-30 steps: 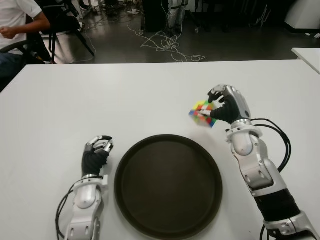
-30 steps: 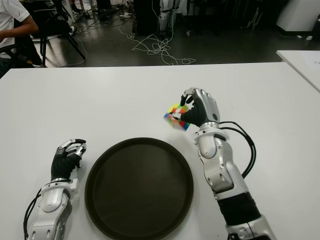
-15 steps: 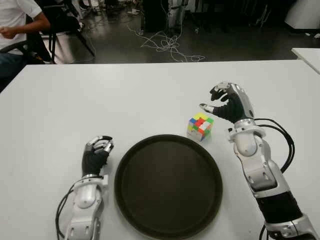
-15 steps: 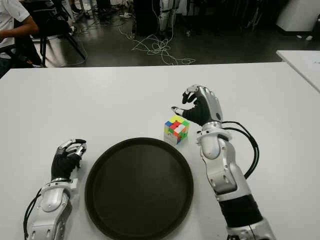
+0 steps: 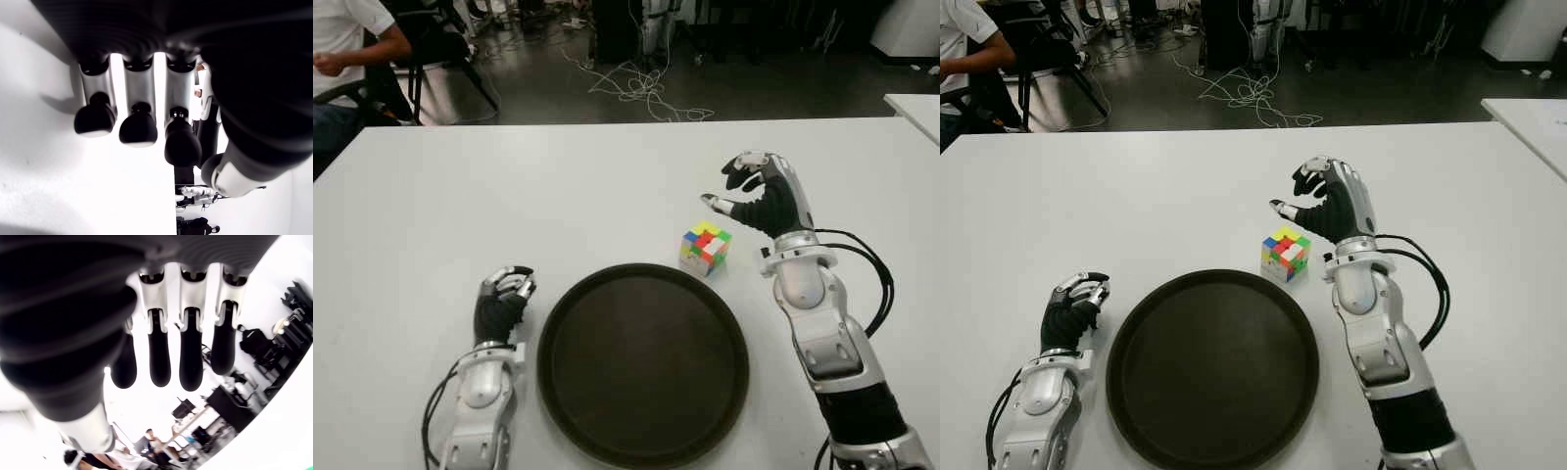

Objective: Pick up the Rubik's Cube and put it in the plate

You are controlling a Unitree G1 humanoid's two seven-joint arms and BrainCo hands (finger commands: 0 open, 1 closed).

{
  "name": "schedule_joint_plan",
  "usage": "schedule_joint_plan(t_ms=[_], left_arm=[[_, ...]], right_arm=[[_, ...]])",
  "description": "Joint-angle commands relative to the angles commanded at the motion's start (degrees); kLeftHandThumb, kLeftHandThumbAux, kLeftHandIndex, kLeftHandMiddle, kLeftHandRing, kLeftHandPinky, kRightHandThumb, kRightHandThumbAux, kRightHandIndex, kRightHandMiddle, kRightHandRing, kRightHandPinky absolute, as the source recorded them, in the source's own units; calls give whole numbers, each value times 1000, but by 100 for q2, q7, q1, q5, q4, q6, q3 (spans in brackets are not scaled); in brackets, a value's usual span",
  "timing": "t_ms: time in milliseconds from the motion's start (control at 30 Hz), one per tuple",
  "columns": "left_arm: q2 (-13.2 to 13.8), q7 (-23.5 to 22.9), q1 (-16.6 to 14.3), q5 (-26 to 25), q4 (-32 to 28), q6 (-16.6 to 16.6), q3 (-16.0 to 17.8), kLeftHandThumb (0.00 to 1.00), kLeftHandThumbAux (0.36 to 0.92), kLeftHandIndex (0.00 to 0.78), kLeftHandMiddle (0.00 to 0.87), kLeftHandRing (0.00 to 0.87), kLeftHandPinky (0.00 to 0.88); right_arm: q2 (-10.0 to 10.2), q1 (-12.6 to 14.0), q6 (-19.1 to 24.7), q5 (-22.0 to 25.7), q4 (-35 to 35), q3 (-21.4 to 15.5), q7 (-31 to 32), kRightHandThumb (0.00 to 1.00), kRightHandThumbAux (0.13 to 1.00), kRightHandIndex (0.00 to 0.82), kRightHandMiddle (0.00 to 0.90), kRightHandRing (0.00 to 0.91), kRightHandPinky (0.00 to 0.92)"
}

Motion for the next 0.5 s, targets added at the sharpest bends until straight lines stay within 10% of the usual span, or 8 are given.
schedule_joint_plan(t_ms=[500], left_arm=[[-83, 93, -24, -106, 128, -219, 70, 713, 703, 444, 816, 836, 839]], right_arm=[[11, -6, 10, -21, 25, 1, 81, 170, 831, 660, 799, 822, 813]])
